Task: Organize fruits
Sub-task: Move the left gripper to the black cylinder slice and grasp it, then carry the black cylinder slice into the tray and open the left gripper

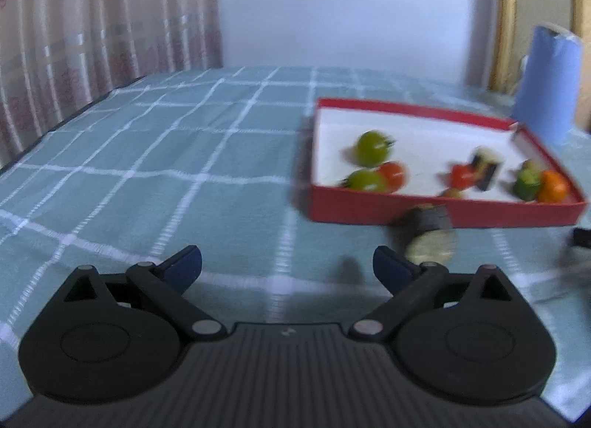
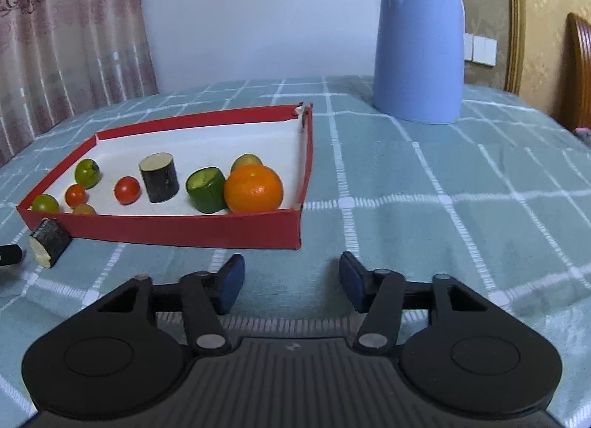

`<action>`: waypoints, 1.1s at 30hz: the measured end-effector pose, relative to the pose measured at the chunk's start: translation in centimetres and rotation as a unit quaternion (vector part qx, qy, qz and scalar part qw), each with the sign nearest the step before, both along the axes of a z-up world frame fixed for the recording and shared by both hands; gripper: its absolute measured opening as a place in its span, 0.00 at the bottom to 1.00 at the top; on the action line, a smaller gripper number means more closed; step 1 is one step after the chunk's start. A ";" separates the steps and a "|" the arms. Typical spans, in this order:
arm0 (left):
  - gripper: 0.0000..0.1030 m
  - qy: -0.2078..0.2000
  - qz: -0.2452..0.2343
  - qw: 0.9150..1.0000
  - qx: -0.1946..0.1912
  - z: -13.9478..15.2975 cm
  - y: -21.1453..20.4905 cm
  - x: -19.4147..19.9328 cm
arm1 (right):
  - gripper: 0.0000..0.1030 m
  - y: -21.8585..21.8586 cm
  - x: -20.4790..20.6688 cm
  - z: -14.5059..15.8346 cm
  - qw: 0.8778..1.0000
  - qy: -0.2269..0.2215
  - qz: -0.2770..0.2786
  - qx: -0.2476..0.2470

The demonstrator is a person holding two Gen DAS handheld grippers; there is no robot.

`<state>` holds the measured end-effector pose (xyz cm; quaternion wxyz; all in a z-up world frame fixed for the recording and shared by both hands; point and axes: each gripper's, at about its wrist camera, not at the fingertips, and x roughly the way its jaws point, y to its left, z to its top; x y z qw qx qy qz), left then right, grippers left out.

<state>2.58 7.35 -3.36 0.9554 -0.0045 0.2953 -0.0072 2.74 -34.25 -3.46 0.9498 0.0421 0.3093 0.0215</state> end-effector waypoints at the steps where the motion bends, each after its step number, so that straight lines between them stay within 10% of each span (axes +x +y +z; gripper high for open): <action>1: 0.96 -0.002 -0.008 1.000 -0.004 0.2 -0.5 -0.3 | 0.62 0.0 0.0 0.0 1.000 0.001 0.001 0.002; 16: 0.77 0.025 -0.047 0.999 -0.001 -0.1 -5.8 2.3 | 0.69 0.3 0.1 0.0 1.000 0.005 0.011 -0.003; 26: 0.34 0.023 -0.067 0.997 0.013 -0.5 -7.5 2.6 | 0.70 0.5 0.1 0.0 1.000 0.006 0.011 -0.010; 33: 0.29 0.024 -0.070 0.997 0.009 -0.4 -7.7 2.6 | 0.71 0.6 0.1 0.0 1.000 0.007 0.011 -0.010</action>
